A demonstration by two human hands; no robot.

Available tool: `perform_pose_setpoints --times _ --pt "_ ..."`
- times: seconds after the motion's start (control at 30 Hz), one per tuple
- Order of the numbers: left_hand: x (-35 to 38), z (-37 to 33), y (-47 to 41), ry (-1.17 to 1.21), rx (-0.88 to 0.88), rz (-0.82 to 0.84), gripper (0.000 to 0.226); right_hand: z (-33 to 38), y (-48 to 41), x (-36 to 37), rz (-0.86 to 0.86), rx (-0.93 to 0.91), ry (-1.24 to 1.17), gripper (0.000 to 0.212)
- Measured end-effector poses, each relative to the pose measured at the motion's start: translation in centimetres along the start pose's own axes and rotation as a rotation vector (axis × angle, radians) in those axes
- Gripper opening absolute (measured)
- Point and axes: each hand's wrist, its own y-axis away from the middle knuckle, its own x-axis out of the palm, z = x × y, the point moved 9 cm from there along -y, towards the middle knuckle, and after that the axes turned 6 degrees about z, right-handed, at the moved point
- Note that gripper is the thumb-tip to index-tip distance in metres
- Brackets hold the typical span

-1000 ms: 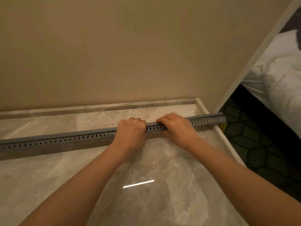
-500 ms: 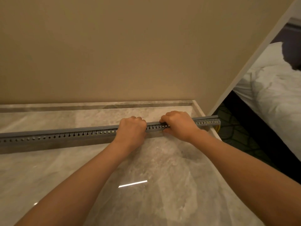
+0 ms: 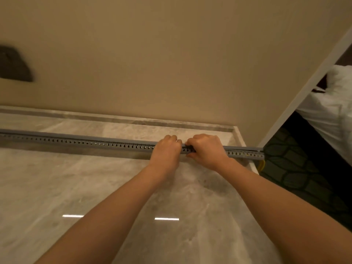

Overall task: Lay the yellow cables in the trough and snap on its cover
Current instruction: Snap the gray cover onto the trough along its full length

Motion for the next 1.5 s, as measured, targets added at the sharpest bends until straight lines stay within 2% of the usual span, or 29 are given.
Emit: perform_pose_setpoints --times 0.1,0.23,0.5,0.7,1.17,1.5 --pt "0.3 -1.0 -0.5 -0.014 -0.051 0.012 0.025 0.0 -0.2 0.0 -0.029 -0.039 -0.009 0.028" --pt "0.3 -1.1 -0.7 -0.067 -0.122 0.001 0.017 -0.1 -0.2 0.1 -0.055 -0.091 -0.036 0.029" --pt "0.4 -1.4 -0.7 -0.155 -0.087 0.029 0.021 -0.9 0.9 0.4 -0.139 -0.081 -0.159 0.029" --pt "0.6 -1.6 -0.8 -0.215 -0.054 0.055 0.023 -2.9 2.2 0.7 -0.117 -0.064 -0.172 0.028" --pt "0.8 -1.8 -0.8 -0.244 -0.004 0.071 0.025 -3.7 2.6 0.9 -0.014 -0.145 0.027 0.031" --pt "0.4 -2.2 -0.7 -0.170 0.006 0.014 0.028 -4.1 2.4 0.6 0.003 -0.175 -0.053 0.031"
